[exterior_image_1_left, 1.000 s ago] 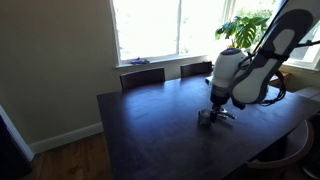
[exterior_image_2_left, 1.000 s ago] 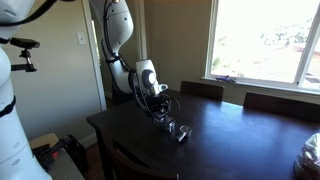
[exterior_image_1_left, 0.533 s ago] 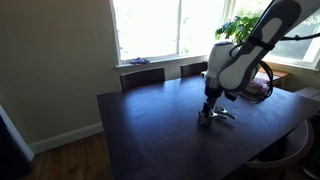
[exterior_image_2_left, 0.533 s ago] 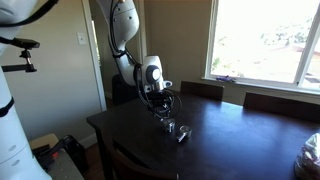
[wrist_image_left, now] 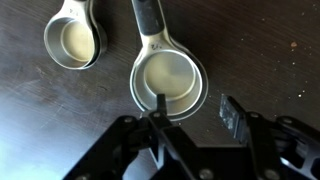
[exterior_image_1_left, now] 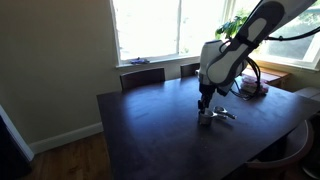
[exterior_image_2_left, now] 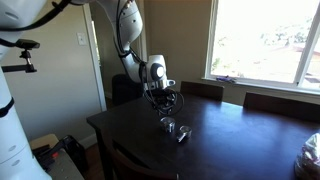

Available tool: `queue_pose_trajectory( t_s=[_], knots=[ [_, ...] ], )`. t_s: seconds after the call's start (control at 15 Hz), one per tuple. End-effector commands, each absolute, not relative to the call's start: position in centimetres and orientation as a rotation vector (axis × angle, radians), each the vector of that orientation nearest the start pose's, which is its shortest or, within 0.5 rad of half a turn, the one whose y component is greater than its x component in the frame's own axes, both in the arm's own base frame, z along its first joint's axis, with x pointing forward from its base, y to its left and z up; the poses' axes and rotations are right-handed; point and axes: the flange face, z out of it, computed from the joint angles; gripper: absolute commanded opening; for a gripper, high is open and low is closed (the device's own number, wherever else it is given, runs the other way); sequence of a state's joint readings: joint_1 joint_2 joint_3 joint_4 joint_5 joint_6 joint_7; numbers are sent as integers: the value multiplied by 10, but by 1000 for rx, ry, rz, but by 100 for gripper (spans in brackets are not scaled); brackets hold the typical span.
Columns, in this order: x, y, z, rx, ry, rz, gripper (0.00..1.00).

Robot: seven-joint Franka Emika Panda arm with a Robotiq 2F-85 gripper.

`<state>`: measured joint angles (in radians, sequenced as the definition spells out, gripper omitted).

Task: Unstack the silver pots.

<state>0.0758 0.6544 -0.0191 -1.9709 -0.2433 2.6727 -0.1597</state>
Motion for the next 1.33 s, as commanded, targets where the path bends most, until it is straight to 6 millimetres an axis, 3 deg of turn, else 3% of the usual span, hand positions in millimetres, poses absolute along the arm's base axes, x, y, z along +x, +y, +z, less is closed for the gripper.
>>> queue_pose_trajectory(
  t_s=[0.0,0.13,0.27,0.47,0.73,0.8,1.2,1.27],
  knots=[
    [622,40,130,-3190,-675,3,78],
    [626,40,126,-3190,-671,22,80],
    [629,38,122,-3192,-667,39,71],
    [630,36,118,-3189,-659,47,43],
    [628,29,113,-3185,-642,63,36],
    [626,28,112,-3185,-639,65,40],
    [619,22,107,-3171,-643,76,39],
    [618,22,105,-3171,-643,80,29]
  ],
)
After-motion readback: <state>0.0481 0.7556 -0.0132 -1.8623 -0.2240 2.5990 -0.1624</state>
